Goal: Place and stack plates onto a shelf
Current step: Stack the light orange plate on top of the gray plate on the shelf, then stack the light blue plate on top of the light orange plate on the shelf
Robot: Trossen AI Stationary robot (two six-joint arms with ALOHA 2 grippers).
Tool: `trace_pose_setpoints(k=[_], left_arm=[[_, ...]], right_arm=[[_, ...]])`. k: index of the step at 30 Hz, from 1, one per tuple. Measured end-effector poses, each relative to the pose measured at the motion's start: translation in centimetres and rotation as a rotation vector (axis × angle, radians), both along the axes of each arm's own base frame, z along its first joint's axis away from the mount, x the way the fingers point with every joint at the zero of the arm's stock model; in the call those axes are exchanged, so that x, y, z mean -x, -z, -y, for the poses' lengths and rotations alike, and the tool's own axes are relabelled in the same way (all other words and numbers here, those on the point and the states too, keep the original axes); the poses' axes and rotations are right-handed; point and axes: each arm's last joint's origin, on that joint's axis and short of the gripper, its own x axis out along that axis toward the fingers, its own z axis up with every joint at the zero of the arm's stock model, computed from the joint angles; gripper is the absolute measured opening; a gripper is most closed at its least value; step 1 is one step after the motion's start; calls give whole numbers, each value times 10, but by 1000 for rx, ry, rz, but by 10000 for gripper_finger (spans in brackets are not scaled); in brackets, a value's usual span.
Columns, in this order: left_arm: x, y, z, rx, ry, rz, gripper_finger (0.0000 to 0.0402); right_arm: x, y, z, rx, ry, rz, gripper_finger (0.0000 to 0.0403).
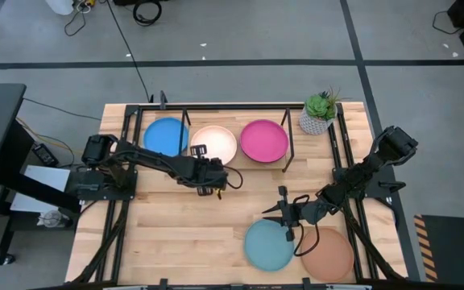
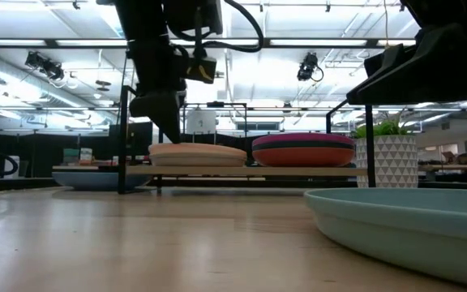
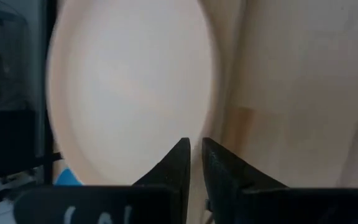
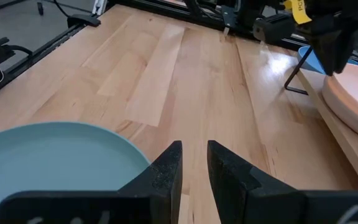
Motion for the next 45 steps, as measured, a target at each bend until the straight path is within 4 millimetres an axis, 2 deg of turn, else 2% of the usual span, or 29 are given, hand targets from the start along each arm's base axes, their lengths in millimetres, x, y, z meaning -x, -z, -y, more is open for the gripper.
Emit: trace_pose_setpoints(k=[8,17,23,26,28,32,34,38,41,43,45], left_arm=[[0,1,-1,54,8,-9,47],[-4,1,-12,156,46,-22,47],[-8,-25,-6,134,126,31,47],[-7,-31,-6,51,101,54,47],[-5,-26,-8,21,79,45,47],[-1,3,-10,17,58,-10,47],[1,8,-8,-16,57,-46,47],[1,1,-6,-63,62,-30,47],[-3,-15,-4,-62,66,31,47],[-6,-23,0,-7,118,64,47],[-11,-24,9,127,229,90,47]], right_arm=[[0,0,0,0,0,0,81],[0,0,0,0,0,0,81],[0,0,0,0,0,0,81],[0,0,0,0,0,0,81],[0,0,0,-2,0,0,81],[0,0,0,-3,1,0,81],[0,0,0,-3,1,0,81],[0,0,0,0,0,2,81],[0,0,0,2,-1,2,81],[0,0,0,2,-1,1,81],[0,0,0,3,-1,1,81]])
